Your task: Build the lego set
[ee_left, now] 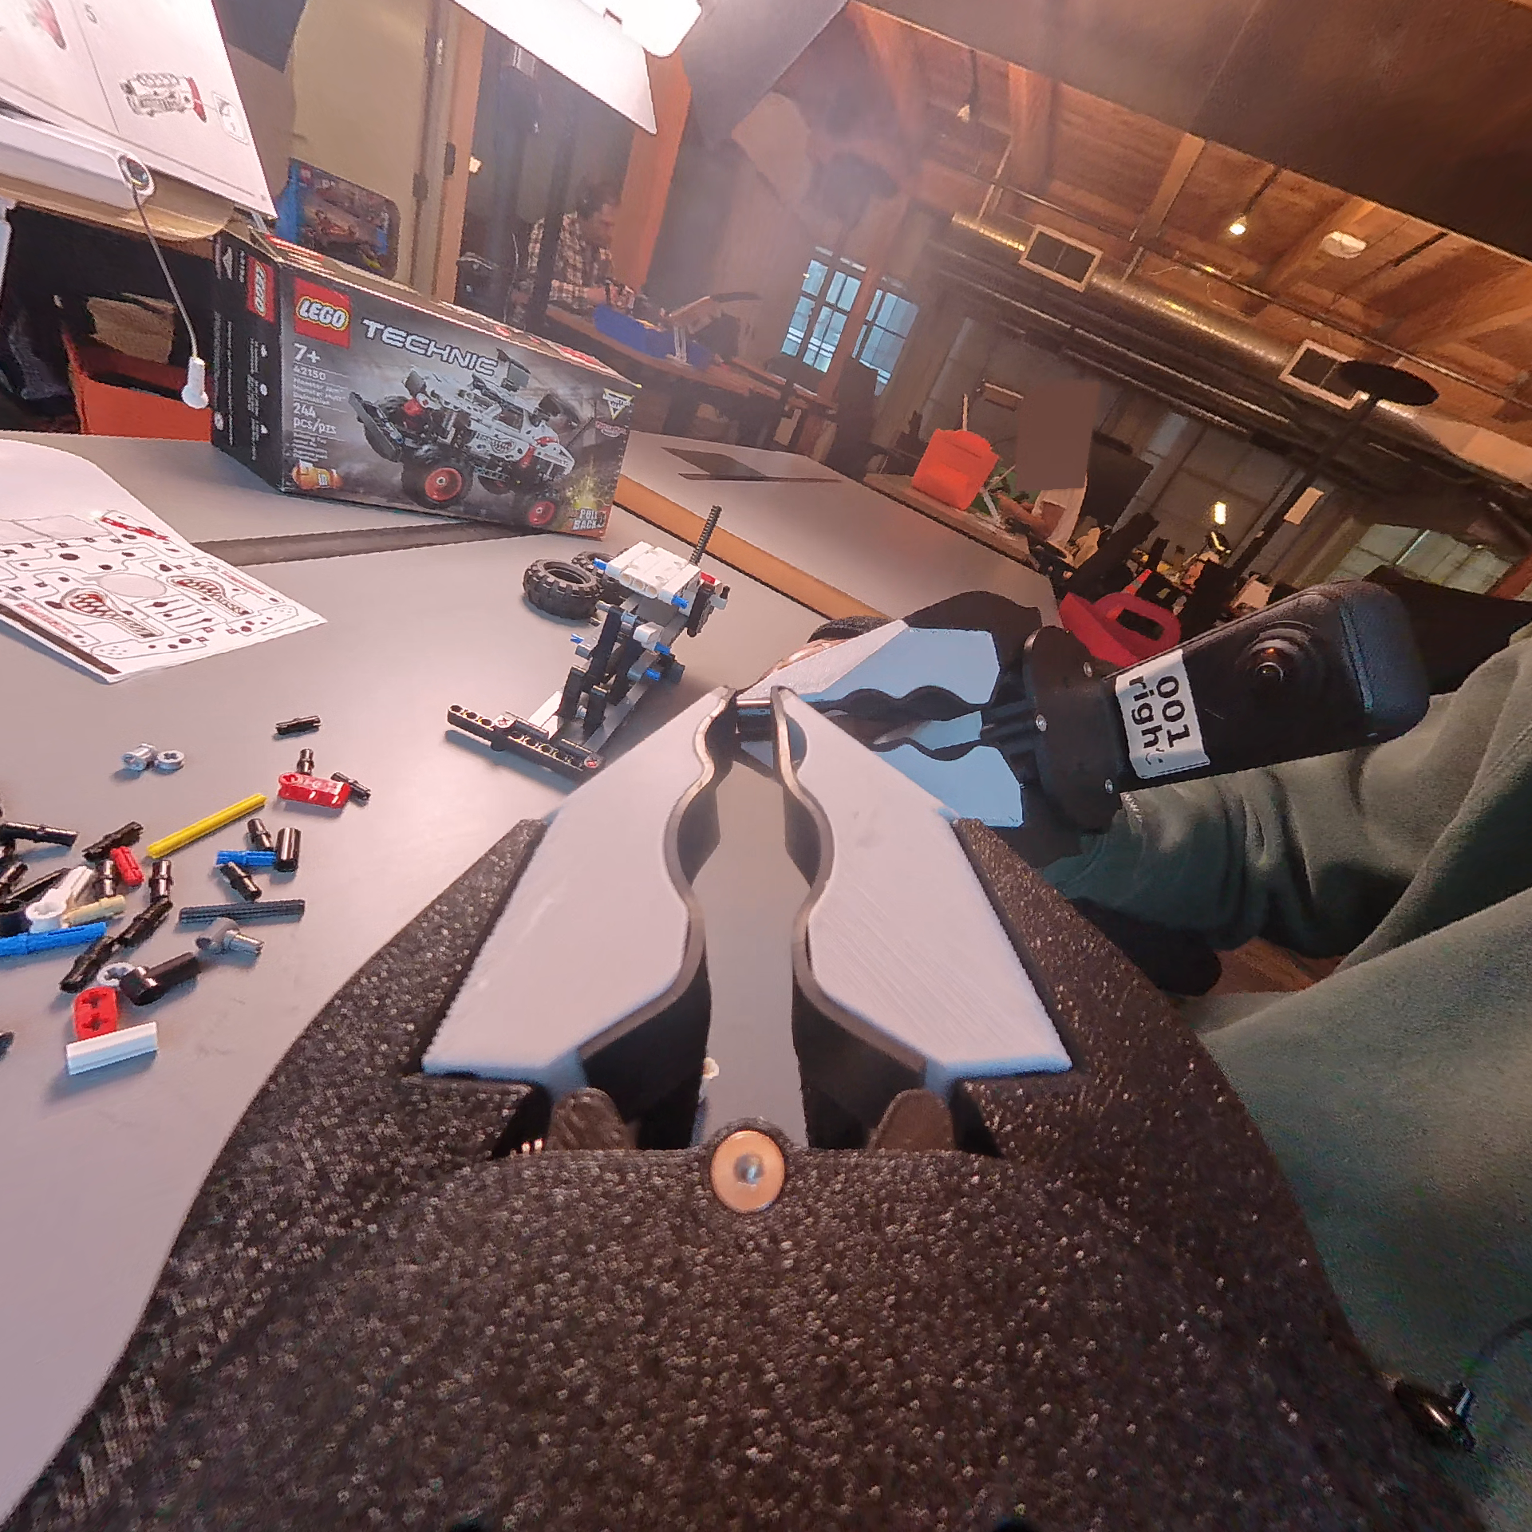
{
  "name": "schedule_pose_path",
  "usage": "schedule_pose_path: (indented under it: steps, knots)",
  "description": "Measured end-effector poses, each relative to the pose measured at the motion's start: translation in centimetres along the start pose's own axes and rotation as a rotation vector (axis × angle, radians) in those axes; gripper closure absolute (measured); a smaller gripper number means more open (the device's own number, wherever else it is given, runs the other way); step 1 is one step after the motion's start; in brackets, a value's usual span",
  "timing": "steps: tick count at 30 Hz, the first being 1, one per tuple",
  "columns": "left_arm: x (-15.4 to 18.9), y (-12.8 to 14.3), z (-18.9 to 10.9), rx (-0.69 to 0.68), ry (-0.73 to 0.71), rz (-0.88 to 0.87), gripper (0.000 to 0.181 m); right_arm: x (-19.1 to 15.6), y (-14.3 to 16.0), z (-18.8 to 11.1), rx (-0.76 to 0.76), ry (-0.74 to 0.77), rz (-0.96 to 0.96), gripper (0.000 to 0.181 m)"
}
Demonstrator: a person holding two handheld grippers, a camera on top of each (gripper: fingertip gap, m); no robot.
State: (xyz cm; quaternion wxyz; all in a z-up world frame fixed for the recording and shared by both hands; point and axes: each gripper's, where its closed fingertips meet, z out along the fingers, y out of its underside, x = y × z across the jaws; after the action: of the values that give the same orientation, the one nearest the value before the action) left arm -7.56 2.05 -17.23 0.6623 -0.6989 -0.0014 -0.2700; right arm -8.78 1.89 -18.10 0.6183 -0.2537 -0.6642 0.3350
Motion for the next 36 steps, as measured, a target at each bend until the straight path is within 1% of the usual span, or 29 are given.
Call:
schedule_pose_path:
  steps: [3, 6, 8, 9, 11, 12, 13, 15, 16, 18, 21, 24, 28, 36]
  knots:
    - [0.0, 0.3, -0.1, -0.035, 0.005, 0.042, 0.174, -0.3, 0.1, 0.0, -0.003, -0.022, 0.024, 0.177]
    - [-0.3, 1.1, -0.4, -0.12, 0.024, 0.14, 0.174, -1.3, 0.8, 0.2, -0.025, -0.139, 0.095, 0.177]
    - [-0.7, 2.1, -1.1, -0.217, 0.043, 0.244, 0.174, -3.0, 1.8, -0.3, -0.065, -0.317, 0.16, 0.168]
    - [-0.8, 3.1, -1.6, -0.286, 0.071, 0.295, 0.174, -4.2, 2.6, -1.0, -0.106, -0.44, 0.205, 0.166]
    - [-1.5, 4.8, -2.5, -0.404, 0.075, 0.346, 0.174, -6.7, 4.7, -2.9, -0.228, -0.674, 0.303, 0.152]
    - [-1.4, 5.6, -2.8, -0.451, 0.097, 0.347, 0.174, -7.8, 5.7, -3.8, -0.282, -0.764, 0.339, 0.145]
    - [-1.1, 6.3, -3.0, -0.488, 0.119, 0.345, 0.174, -8.4, 6.5, -4.1, -0.312, -0.792, 0.347, 0.142]
    - [-0.8, 7.6, -2.9, -0.539, 0.145, 0.355, 0.174, -9.2, 7.5, -4.0, -0.346, -0.808, 0.331, 0.143]
    - [-0.7, 8.2, -2.7, -0.567, 0.154, 0.357, 0.174, -9.5, 7.6, -3.8, -0.356, -0.816, 0.33, 0.144]
    - [-0.5, 9.2, -2.4, -0.599, 0.169, 0.353, 0.174, -10.0, 7.3, -3.2, -0.357, -0.829, 0.33, 0.153]
    - [-0.4, 10.3, -2.4, -0.639, 0.184, 0.356, 0.174, -10.6, 7.1, -2.6, -0.364, -0.87, 0.338, 0.16]
    - [-0.3, 10.7, -2.3, -0.648, 0.188, 0.355, 0.174, -11.1, 7.0, -2.2, -0.371, -0.891, 0.324, 0.161]
    - [-0.6, 11.2, -2.2, -0.666, 0.178, 0.369, 0.174, -10.9, 7.2, -1.8, -0.38, -0.879, 0.334, 0.174]
    - [-0.9, 11.5, -2.0, -0.656, 0.182, 0.36, 0.174, -11.0, 7.1, -2.0, -0.392, -0.869, 0.345, 0.174]
